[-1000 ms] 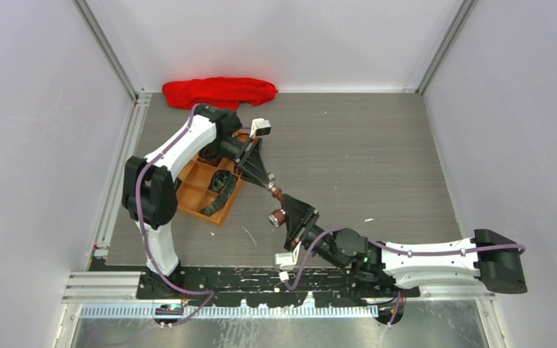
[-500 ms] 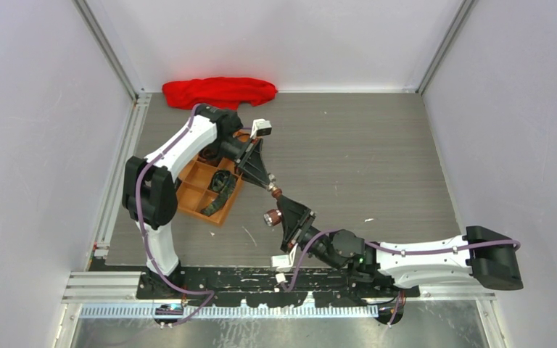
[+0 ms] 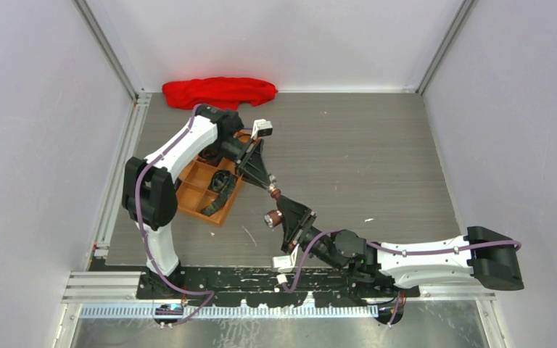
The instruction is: Install the water faucets
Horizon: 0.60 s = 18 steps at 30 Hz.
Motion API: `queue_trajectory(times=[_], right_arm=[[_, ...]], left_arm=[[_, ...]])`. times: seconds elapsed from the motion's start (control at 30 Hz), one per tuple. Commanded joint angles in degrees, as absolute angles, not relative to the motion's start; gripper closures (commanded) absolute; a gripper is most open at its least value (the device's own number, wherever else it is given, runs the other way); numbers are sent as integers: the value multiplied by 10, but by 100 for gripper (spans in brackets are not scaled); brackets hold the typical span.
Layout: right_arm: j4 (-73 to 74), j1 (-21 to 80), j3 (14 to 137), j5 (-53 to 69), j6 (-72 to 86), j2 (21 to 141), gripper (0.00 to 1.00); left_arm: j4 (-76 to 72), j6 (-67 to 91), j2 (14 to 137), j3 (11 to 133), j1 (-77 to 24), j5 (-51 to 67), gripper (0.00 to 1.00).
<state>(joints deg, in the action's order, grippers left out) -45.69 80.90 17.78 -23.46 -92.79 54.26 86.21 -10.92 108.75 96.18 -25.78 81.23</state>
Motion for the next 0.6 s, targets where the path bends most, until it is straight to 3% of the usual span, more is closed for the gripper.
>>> queue_trajectory(times=[0.0, 0.57], right_arm=[[-558, 812, 169, -218, -914, 532, 100], [-641, 812, 143, -197, -869, 550, 100]], left_arm=[[1015, -222, 1034, 964, -262, 976, 100], [1015, -227, 1010, 966, -274, 977, 100]])
